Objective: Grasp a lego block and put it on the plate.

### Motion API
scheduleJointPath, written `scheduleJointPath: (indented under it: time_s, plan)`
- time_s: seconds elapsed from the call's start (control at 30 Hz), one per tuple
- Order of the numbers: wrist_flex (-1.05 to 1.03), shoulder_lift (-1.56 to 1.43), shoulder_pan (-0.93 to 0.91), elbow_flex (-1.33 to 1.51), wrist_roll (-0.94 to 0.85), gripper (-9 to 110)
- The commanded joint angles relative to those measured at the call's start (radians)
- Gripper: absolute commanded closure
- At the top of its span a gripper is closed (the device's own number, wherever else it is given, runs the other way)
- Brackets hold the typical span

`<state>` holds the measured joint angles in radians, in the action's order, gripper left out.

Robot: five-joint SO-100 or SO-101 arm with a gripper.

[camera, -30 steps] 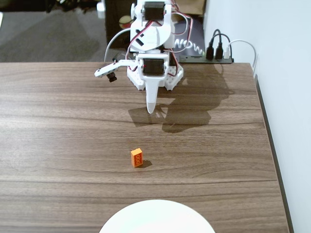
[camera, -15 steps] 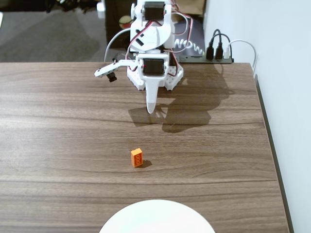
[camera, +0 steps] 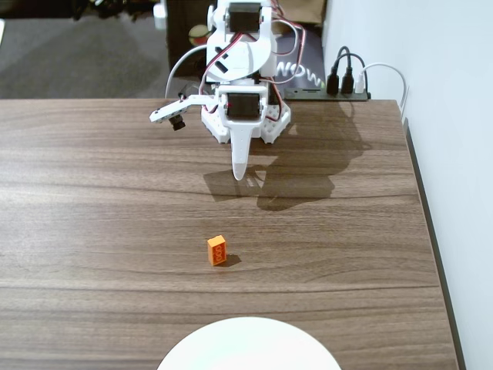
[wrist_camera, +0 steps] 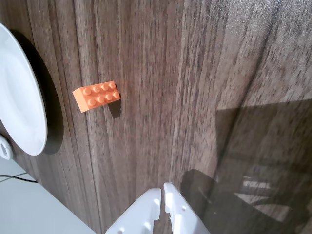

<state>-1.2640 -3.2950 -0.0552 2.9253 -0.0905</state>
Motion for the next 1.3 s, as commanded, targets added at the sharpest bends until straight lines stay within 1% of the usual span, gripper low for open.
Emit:
scheduleJointPath:
  time_s: [0.0, 1.27]
  plan:
    - [-0.005, 0.005, 0.002, -0.005, 0.000, 101]
    - [-0.005, 0.003, 0.026, -0.005, -0.020, 101]
